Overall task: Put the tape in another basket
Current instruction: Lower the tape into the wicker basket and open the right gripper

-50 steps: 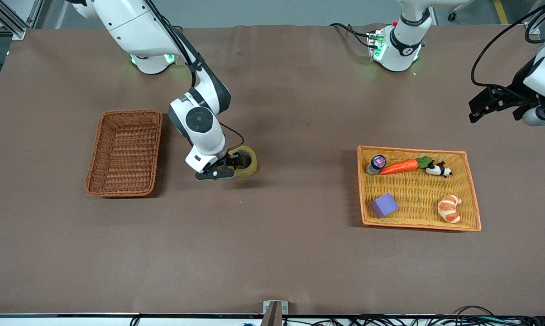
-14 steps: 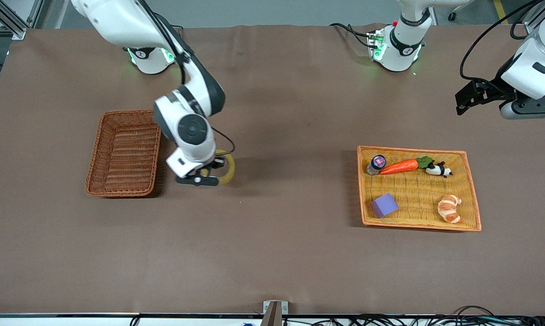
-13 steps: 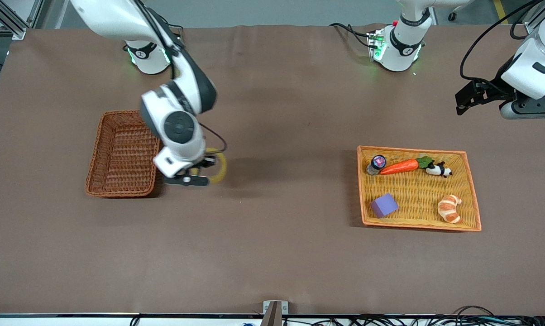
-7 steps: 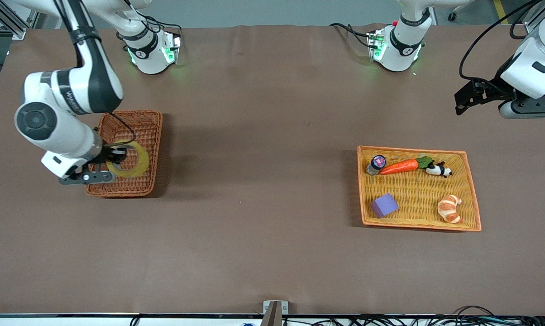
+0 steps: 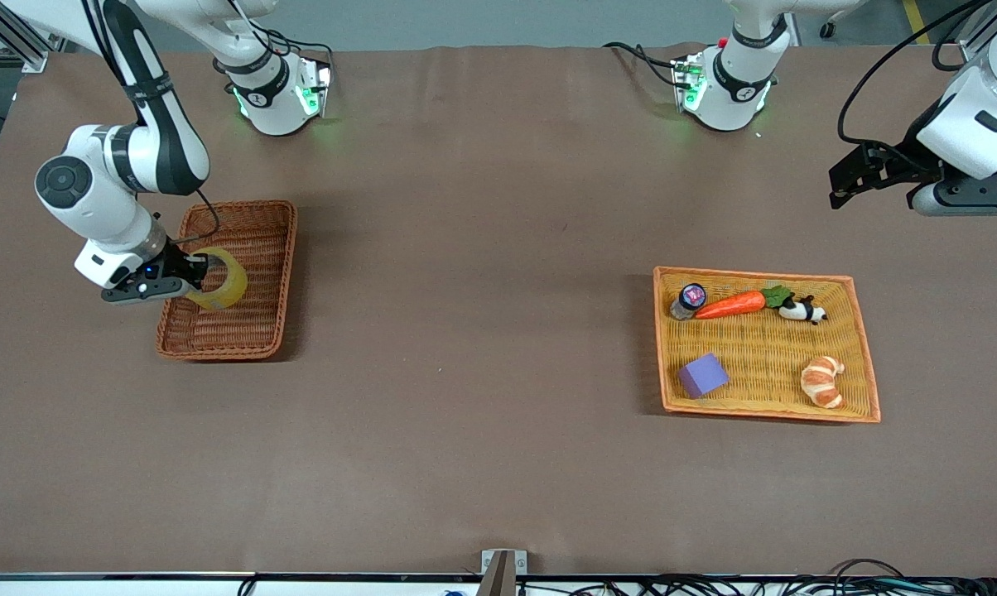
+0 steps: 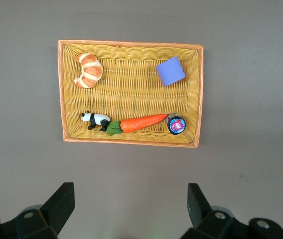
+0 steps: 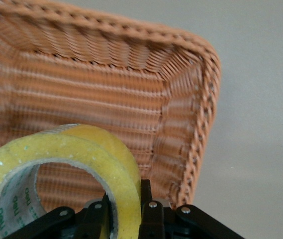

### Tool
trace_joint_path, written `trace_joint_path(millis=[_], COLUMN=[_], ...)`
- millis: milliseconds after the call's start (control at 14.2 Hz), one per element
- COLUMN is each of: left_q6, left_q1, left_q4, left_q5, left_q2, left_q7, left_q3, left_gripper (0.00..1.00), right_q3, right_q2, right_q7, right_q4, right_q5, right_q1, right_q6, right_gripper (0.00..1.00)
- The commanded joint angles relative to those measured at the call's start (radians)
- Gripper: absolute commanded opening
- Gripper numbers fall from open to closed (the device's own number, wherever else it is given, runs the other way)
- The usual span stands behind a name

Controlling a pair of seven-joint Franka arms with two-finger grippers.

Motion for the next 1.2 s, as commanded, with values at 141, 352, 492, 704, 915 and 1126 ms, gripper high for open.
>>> trace_joint_path(millis=[141, 352, 492, 704, 915, 1126], left_q6=[-0.011, -0.013, -0.013, -0.013, -0.011, -0.013], left_q1=[0.003, 0.004, 0.007, 0.004, 0.007, 0.007], left_q4=[0.025, 0.035, 0.039, 0.041, 0.041, 0.041], left_q5=[-0.011, -0.006, -0.006, -0.008, -0.008, -0.008], left_q2=[-0.008, 0.002, 0.005, 0.007, 0.007, 0.007], left_q7=[0.015, 0.023, 0.023, 0.023, 0.023, 0.023], left_q3=[-0.001, -0.001, -0.003, -0.001, -0.001, -0.001], left_gripper=[1.0, 1.0, 1.0, 1.0, 1.0, 1.0], right_q3=[-0.006, -0.001, 0.0, 0.0, 0.0, 0.003], right_q2=[0.027, 0.03, 0.031, 0.045, 0.047, -0.02], right_q7=[-0.008, 0.006, 0.026, 0.059, 0.059, 0.058], right_q4=[-0.089, -0.089, -0.091, -0.094, -0.091, -0.065], right_q5=[-0.009, -0.004, -0.003, -0.003, -0.003, -0.003], right_q1=[0.002, 0.012, 0.022, 0.048, 0.048, 0.048], right_q6=[0.146, 0.144, 0.143, 0.146, 0.143, 0.096], right_gripper=[0.03, 0.05, 0.06, 0.07, 0.72, 1.0])
